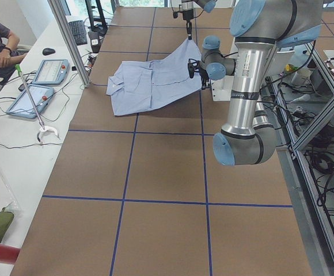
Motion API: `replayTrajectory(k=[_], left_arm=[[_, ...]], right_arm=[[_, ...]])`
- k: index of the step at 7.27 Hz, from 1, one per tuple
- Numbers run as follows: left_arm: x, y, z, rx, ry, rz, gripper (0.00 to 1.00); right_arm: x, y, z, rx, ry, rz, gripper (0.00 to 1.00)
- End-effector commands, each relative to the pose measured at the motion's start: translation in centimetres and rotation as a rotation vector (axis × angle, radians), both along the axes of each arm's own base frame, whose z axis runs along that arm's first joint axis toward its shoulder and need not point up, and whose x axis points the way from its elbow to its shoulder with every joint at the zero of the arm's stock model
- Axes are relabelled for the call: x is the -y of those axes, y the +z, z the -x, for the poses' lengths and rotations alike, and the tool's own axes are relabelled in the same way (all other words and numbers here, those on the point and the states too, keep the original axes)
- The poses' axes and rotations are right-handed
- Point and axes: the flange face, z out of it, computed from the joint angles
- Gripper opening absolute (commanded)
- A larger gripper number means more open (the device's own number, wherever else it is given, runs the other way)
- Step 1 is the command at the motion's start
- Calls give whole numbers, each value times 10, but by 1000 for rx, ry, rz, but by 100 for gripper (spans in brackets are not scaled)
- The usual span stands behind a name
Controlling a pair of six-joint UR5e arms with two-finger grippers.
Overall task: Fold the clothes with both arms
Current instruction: 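Lift the hem with both grippers and pull it up over the shirt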
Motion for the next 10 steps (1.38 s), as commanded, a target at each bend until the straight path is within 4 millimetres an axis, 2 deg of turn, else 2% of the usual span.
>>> replayTrajectory(k=[1,3,4,6,7,8,10], left_arm=[[-3,-12,11,-34,4,-4,0],[-11,-26,27,-65,29,6,0],[-15,-29,33,-67,47,18,0],[-16,-30,36,-61,52,23,0],[-16,-28,31,-54,56,26,0],[-16,-27,26,-50,60,25,0],[-12,-26,18,-44,60,18,0]], right_arm=[[-12,-7,-8,30,-53,23,0],[-21,-11,-9,64,-135,68,0],[-31,-19,-18,93,-177,82,0],[-46,-23,-34,109,-209,97,0],[-46,-22,-32,118,-222,97,0],[-40,-17,-26,109,-216,103,0],[-2,1,-23,119,-138,84,0]])
